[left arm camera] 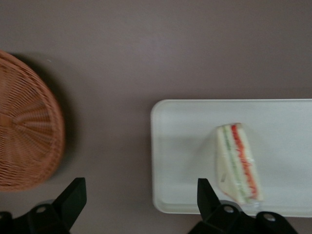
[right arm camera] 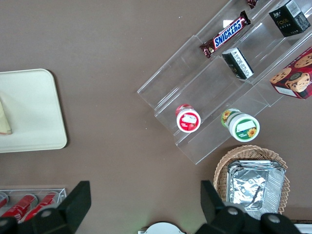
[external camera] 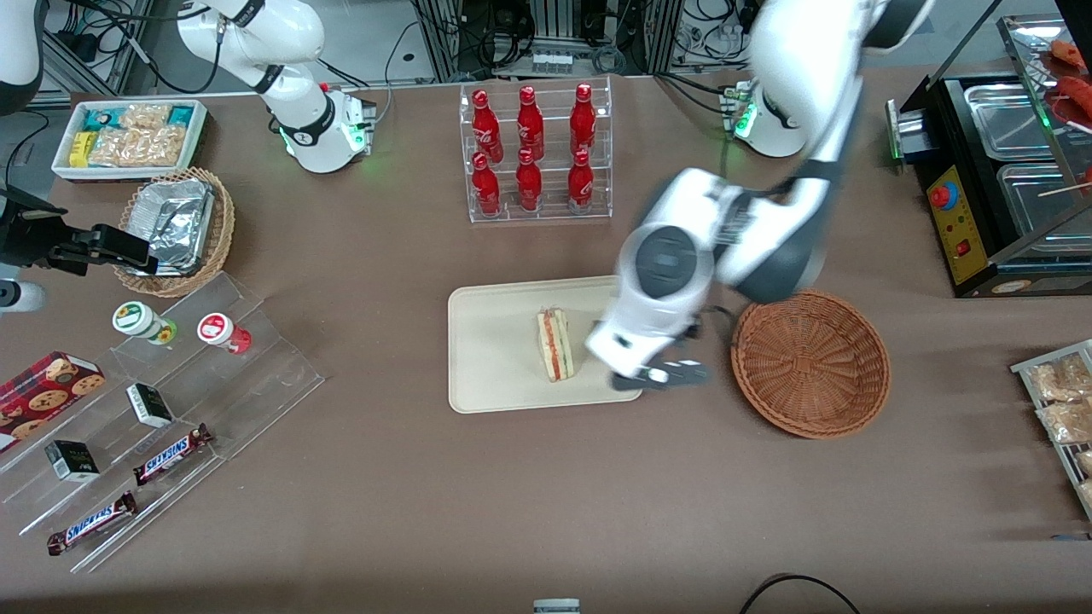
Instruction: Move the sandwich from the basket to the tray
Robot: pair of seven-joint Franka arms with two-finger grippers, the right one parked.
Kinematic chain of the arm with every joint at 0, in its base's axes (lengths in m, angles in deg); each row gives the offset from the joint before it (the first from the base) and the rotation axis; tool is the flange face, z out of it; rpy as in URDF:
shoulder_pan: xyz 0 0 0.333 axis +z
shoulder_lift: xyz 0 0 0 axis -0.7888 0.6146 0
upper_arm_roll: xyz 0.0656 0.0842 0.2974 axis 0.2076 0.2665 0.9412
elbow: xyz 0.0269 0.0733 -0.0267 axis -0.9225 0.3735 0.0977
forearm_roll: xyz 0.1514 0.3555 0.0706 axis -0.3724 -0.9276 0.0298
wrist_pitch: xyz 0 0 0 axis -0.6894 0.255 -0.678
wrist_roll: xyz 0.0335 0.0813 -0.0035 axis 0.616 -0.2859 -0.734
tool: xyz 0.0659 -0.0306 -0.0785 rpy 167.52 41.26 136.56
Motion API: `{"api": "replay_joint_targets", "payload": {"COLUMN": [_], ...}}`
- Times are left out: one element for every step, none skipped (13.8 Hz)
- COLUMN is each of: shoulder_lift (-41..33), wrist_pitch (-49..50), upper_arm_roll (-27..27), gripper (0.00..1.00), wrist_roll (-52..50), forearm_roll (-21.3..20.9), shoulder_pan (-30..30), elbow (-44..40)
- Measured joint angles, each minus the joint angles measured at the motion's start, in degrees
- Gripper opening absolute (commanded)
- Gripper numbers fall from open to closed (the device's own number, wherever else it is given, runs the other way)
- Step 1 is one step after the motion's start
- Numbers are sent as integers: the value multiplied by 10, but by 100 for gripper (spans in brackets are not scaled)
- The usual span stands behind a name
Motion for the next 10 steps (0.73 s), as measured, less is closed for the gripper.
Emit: {"api": "replay_joint_targets", "payload": {"shoulder_lift": [-18,-34,-48,-60,-71,-80,-87,-92,-97,-102], "wrist_pitch": [11,24,40,56,67,78,88,100,110,122], "upper_arm_roll": [0,0,0,0,0,0,0,1,0,0], "gripper": [100,100,100,100,100,100,100,100,100,100], "wrist_roll": [40,82,119,154,185,213,230,238,241,242], "forearm_roll": [2,3,3,4,6,12,16,17,18,18], "shoulder_pan": [26,50,74,98,121,143,162,176,187,197], "elbow": [15,28,36,42,46,49,52,53,53,53]}}
